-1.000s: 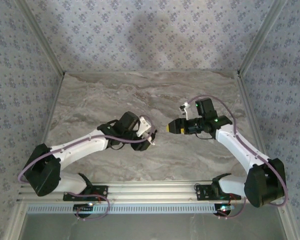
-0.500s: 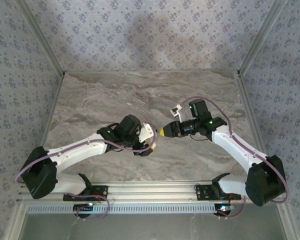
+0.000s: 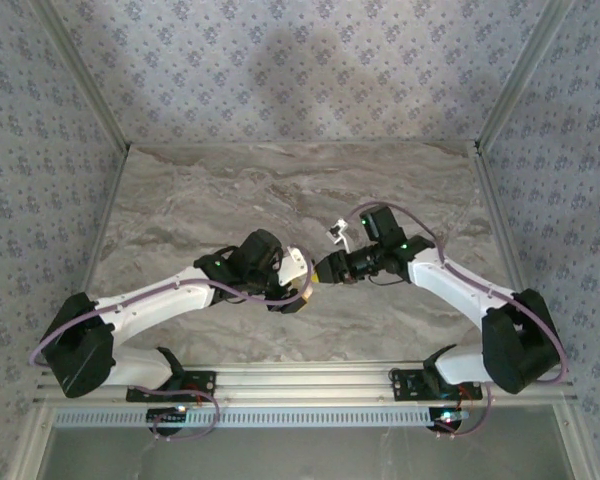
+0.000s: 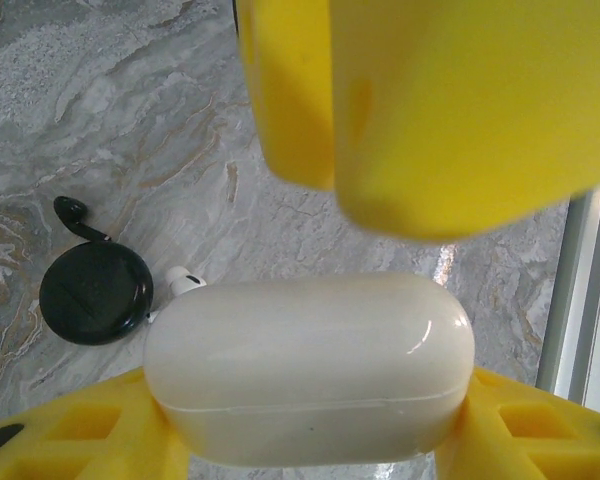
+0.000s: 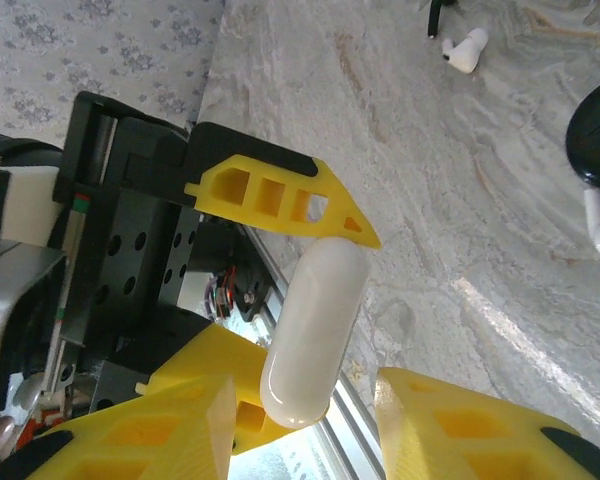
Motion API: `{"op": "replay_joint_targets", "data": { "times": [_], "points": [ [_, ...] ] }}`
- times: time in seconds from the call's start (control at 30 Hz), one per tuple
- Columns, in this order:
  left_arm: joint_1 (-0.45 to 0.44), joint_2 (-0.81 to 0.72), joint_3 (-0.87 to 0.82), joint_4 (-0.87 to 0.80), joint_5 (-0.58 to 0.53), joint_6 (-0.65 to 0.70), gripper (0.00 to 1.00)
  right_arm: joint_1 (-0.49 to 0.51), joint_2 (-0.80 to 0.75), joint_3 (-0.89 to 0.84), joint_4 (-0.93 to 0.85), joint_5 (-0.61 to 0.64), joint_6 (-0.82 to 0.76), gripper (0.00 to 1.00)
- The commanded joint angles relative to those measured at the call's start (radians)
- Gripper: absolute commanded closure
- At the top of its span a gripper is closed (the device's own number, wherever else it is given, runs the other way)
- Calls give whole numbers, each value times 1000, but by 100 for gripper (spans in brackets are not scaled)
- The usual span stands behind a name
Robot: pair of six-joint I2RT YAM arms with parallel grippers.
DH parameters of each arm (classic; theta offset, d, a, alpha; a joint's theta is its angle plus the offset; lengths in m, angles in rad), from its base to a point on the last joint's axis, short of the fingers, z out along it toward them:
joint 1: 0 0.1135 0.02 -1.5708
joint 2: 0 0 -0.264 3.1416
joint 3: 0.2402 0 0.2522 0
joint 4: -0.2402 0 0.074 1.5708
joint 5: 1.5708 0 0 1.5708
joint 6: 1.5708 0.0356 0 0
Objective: Insert wireless bluetooth earbuds into charging case
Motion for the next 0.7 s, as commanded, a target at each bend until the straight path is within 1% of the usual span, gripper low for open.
{"op": "replay_joint_targets", "data": {
  "times": [0.0, 0.5, 0.63, 0.67],
  "points": [
    [-9, -37, 35, 14, 28, 9, 59, 20, 21, -1, 22, -29, 17, 58],
    [-10, -75, 24, 27, 28, -2, 59, 88, 80, 31, 22, -56, 4, 60],
    [-10, -76, 26, 25, 21, -4, 58, 93, 82, 42, 1, -58, -21, 69],
    [-10, -76, 28, 25, 18, -5, 56, 94, 79, 47, -8, -60, -31, 72]
  ]
}}
